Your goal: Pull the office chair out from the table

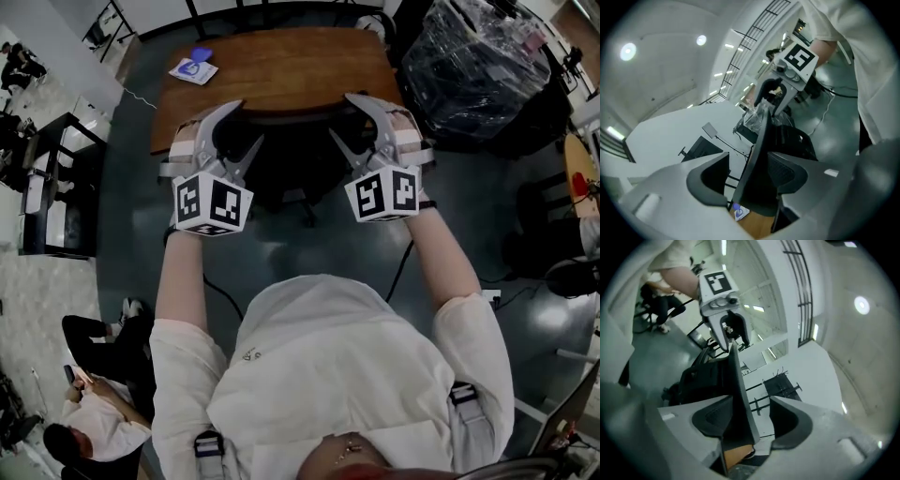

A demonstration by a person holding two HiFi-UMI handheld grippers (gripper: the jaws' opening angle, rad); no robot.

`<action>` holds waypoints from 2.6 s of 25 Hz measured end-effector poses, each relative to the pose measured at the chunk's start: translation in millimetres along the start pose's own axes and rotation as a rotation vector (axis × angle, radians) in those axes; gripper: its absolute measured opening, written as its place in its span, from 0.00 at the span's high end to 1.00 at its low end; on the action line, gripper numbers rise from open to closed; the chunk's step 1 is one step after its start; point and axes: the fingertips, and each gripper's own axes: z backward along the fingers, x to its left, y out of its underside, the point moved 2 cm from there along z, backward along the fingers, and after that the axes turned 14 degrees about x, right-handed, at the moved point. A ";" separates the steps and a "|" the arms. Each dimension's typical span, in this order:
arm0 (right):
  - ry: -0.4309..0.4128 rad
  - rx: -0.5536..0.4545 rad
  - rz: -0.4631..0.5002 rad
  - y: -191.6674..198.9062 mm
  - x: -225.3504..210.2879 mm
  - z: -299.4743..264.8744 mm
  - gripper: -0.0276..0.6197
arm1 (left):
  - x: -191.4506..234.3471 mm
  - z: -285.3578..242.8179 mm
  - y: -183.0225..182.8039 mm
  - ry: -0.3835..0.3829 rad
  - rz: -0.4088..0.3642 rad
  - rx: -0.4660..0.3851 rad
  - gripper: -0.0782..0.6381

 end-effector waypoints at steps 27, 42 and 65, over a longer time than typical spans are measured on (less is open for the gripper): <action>-0.164 0.097 0.329 -9.2 34.7 -17.7 0.87 | -32.8 -9.6 -8.1 0.172 -0.363 0.087 0.74; -0.118 0.051 0.333 -22.2 58.9 37.9 0.87 | -61.4 41.0 -12.0 0.162 -0.284 0.115 0.72; -0.114 0.095 0.291 -32.5 99.7 148.8 0.86 | -122.7 144.0 -36.7 0.184 -0.257 0.082 0.71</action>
